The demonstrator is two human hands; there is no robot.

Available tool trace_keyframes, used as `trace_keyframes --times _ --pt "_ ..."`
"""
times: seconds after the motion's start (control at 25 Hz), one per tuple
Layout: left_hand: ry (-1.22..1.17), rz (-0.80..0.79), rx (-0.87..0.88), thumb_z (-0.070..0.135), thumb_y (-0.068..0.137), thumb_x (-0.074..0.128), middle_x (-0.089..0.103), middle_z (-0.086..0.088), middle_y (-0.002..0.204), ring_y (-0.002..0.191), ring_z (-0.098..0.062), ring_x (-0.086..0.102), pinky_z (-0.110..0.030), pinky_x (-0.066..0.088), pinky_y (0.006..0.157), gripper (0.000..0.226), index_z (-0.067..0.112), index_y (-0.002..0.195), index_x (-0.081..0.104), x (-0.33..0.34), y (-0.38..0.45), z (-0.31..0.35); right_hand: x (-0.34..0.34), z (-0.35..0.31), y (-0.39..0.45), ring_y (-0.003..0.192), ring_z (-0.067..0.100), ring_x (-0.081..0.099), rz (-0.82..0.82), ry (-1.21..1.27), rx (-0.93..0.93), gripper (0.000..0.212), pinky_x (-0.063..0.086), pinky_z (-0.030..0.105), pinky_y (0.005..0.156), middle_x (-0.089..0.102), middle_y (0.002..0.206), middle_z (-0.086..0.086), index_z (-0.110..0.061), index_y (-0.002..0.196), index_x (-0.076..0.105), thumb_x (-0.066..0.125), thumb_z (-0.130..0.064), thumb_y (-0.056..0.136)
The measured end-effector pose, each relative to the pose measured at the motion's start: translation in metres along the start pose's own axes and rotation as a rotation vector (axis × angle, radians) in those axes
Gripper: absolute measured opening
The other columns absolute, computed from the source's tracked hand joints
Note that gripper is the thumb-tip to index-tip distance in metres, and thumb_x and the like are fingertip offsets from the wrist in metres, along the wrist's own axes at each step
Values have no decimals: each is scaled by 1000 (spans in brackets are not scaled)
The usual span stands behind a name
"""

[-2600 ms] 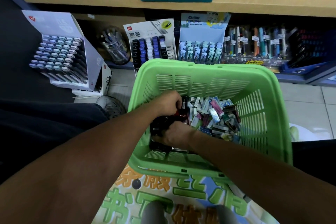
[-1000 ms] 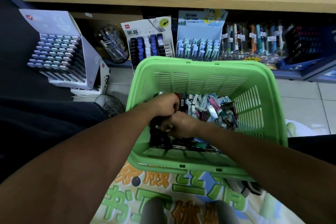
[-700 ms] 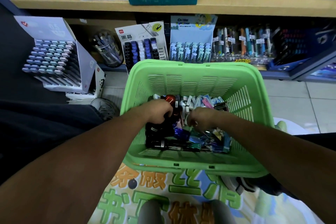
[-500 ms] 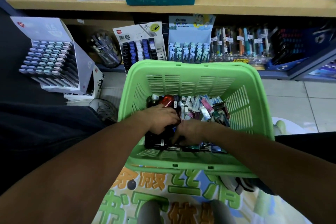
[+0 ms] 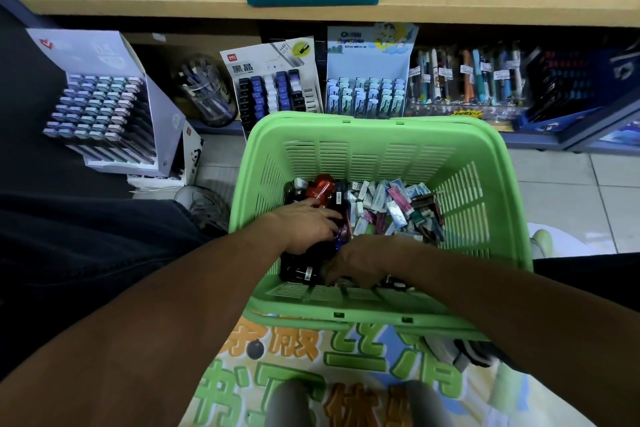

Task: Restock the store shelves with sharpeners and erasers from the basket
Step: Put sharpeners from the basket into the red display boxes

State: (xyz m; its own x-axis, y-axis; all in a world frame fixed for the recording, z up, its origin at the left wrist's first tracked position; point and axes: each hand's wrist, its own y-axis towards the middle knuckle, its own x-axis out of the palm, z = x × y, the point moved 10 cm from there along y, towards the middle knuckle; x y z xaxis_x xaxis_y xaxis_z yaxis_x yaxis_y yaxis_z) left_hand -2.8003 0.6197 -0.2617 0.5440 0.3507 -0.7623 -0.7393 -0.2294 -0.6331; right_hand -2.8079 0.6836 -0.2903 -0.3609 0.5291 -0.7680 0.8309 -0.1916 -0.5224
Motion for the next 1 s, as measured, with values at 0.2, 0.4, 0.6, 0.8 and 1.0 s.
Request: trace_keyframes --times 0.2,0.4,0.6,0.8,1.0 --pt "30 38 -4 5 85 63 40 9 155 151 -14 16 -49 17 120 60 25 140 54 -5 -3 1 -4 3 -9 111 30 62 -115 -148 91 30 45 35 79 64 126 10 -7 126 61 52 -7 97" --pt "12 78 -21 2 83 62 42 5 154 149 -16 22 -45 20 118 60 23 139 55 -8 -2 2 -2 29 -20 101 28 64 -52 158 257 22 46 31 76 68 113 10 -9 112 70 63 -14 92" --pt "14 112 8 3 82 64 43 -1 153 144 -18 31 -41 22 121 62 20 141 52 -15 2 14 -14 95 -65 105 21 60 -26 295 511 21 45 28 78 63 112 3 -18 108 71 70 -27 89" --pt "7 57 91 12 84 66 20 4 165 152 -18 15 -45 9 124 85 33 155 26 -4 20 44 -22 110 -81 107 27 62 55 120 686 22 42 33 74 63 112 6 -15 115 63 58 -20 94" --pt "-4 -11 106 18 84 65 36 7 156 145 -17 29 -47 8 123 74 45 148 37 0 23 51 6 85 -43 101 23 66 180 561 563 42 56 41 87 66 121 6 -25 125 59 67 -10 86"
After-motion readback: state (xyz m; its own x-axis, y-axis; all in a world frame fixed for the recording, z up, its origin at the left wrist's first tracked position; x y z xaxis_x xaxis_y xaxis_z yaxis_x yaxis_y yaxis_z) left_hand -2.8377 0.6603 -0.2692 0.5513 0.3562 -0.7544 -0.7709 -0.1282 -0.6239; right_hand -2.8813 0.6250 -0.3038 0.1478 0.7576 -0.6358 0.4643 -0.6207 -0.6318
